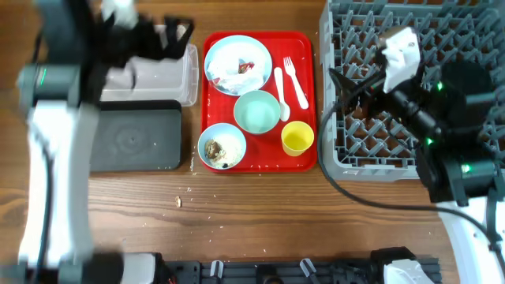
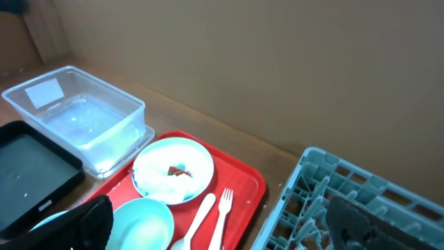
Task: Sort waste into correct bins and load items into the dishwasher rack
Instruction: 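Reach the left gripper to the tissue and wrapper on the blue plate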
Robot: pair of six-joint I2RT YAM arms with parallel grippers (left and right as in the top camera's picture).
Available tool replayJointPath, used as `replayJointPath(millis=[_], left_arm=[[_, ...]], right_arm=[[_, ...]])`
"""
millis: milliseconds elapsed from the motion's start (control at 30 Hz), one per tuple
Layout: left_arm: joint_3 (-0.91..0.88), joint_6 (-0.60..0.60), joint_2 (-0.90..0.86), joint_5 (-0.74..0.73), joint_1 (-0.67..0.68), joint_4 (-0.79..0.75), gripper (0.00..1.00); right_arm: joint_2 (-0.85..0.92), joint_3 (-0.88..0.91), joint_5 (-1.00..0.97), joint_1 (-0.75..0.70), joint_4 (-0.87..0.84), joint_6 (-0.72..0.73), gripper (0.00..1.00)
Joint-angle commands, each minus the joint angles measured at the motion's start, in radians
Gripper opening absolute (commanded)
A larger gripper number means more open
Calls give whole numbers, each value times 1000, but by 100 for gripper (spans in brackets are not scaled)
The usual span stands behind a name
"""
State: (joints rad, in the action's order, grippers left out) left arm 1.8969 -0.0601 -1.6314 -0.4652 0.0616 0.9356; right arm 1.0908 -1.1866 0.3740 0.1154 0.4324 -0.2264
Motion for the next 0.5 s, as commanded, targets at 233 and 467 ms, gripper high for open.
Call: replayJointPath(millis=[233, 467], left_arm=[[375, -276, -544, 135, 188, 169, 100], [373, -330, -749, 291, 208, 103, 100]], right_arm=[[23, -31, 74, 4, 174, 1, 100], [78, -29, 76, 4, 276, -6, 100]])
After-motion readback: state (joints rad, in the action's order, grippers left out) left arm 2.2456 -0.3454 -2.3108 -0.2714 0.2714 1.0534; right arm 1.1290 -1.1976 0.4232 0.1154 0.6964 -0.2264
